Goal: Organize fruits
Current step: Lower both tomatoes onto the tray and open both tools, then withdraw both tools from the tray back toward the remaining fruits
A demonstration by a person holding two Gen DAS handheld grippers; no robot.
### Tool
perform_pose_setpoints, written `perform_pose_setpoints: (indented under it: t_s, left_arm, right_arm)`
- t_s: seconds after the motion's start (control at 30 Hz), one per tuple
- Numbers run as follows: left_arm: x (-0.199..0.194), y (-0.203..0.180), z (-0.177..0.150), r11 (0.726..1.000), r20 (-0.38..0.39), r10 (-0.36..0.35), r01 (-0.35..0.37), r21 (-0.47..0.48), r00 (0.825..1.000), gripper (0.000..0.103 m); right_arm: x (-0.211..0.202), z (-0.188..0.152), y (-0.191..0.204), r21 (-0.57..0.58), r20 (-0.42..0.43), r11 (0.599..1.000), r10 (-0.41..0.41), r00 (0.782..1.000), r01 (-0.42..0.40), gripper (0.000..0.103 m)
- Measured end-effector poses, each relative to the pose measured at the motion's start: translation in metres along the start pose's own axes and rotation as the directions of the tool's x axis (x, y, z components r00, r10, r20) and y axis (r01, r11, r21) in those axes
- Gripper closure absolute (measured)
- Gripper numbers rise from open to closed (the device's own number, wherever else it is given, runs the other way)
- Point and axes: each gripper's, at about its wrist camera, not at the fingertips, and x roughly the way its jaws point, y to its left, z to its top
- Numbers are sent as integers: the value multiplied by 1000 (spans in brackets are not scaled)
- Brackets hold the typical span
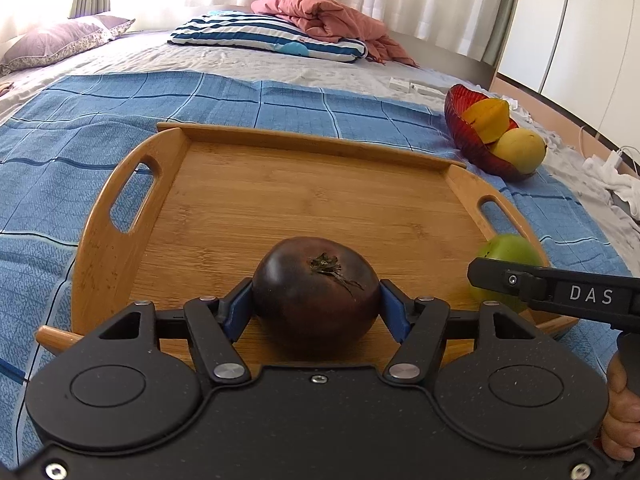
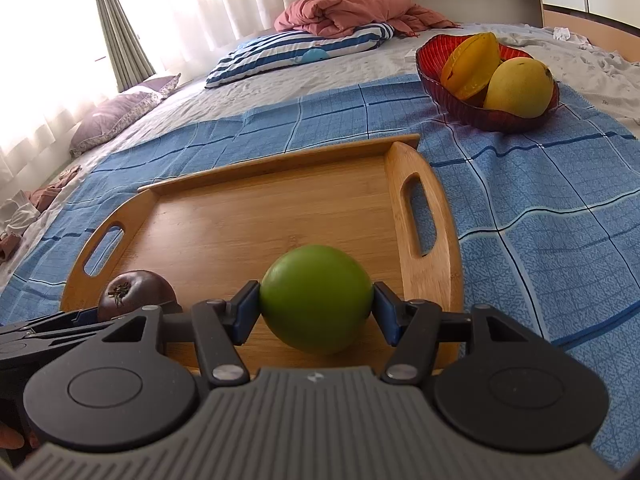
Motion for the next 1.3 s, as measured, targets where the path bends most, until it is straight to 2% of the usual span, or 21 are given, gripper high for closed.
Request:
perform_pose_setpoints:
  t_s: [0.1, 0.2, 0.3, 0.33, 0.37, 0.53, 0.93, 1.13, 1.3]
  left_arm:
    - [-1, 0, 0, 1000, 0, -1, 1, -8, 1000, 39]
    - [-4, 2, 1, 1000, 9, 10, -10, -14, 1000, 31]
    - [-8, 5, 2, 1000, 11, 4, -4, -16, 1000, 27]
    - [-10, 5, 2, 1000, 15, 6, -6, -15, 1000, 20]
    - [-12, 5, 2, 1000, 24, 12, -12, -12, 1000, 17]
    - [-27, 7, 1, 1000, 55, 20, -20, 4, 998, 13]
    - [-78, 4, -23, 998, 154, -11, 1, 69, 988, 7]
    - [-100, 5, -43, 997, 173, -26, 14, 72, 985, 7]
    - [-114, 7, -58, 997, 185, -32, 18, 78, 982, 7]
  right_arm:
    - [0, 0, -1, 3, -1, 1000, 1, 1000, -1, 39]
    - [-2, 0, -1, 3, 1, 1000, 8, 1000, -8, 37]
    - [-4, 0, 1, -2, 5, 1000, 15, 1000, -15, 28]
    - [-5, 0, 1, -5, 8, 1000, 17, 1000, -17, 27]
    - [-6, 0, 2, -7, 11, 1000, 20, 1000, -20, 27]
    - [-13, -1, 6, -24, 30, 999, 23, 999, -22, 21]
    - [-50, -19, 14, -68, 122, 997, 32, 992, -24, 11]
    - [-74, -36, 22, -138, 199, 990, 29, 980, -1, 2]
    - [-89, -52, 28, -178, 236, 984, 37, 971, 6, 0]
